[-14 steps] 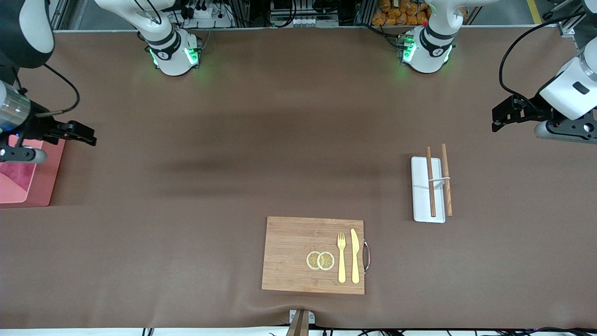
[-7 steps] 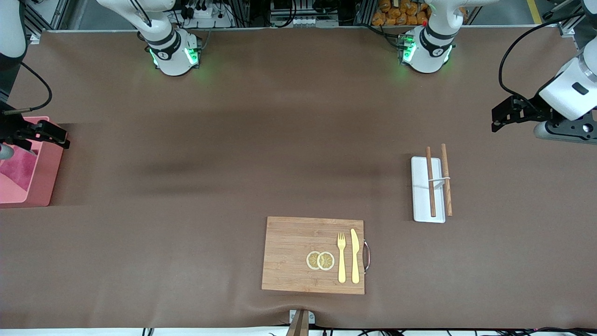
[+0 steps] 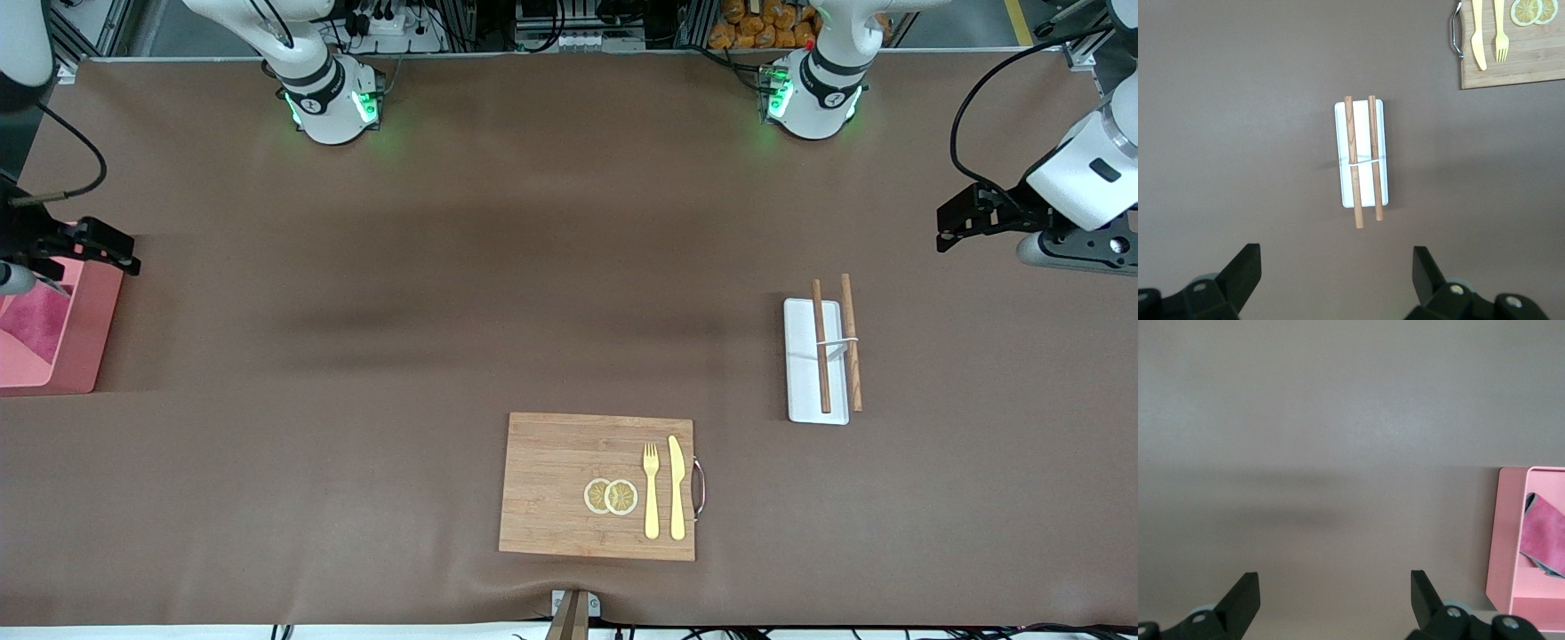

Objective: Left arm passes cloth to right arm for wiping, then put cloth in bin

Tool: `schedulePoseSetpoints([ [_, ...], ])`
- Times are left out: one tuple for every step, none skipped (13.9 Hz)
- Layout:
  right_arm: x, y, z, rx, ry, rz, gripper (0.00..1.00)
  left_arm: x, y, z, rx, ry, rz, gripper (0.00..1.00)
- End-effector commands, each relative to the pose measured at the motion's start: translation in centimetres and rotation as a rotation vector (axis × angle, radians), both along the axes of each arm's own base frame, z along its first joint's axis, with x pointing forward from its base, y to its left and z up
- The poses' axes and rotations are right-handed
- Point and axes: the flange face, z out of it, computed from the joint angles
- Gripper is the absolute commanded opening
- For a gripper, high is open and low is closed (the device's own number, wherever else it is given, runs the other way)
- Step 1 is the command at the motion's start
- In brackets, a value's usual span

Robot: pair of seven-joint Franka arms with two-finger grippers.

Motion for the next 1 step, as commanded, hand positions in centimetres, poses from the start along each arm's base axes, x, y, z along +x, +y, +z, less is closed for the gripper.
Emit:
schedulePoseSetpoints([
  [0.94, 1.67, 2.71, -0.06, 0.002, 0.053, 1.0, 0.01, -0.07, 0.24, 0.008, -0.008, -0.007, 1.0],
])
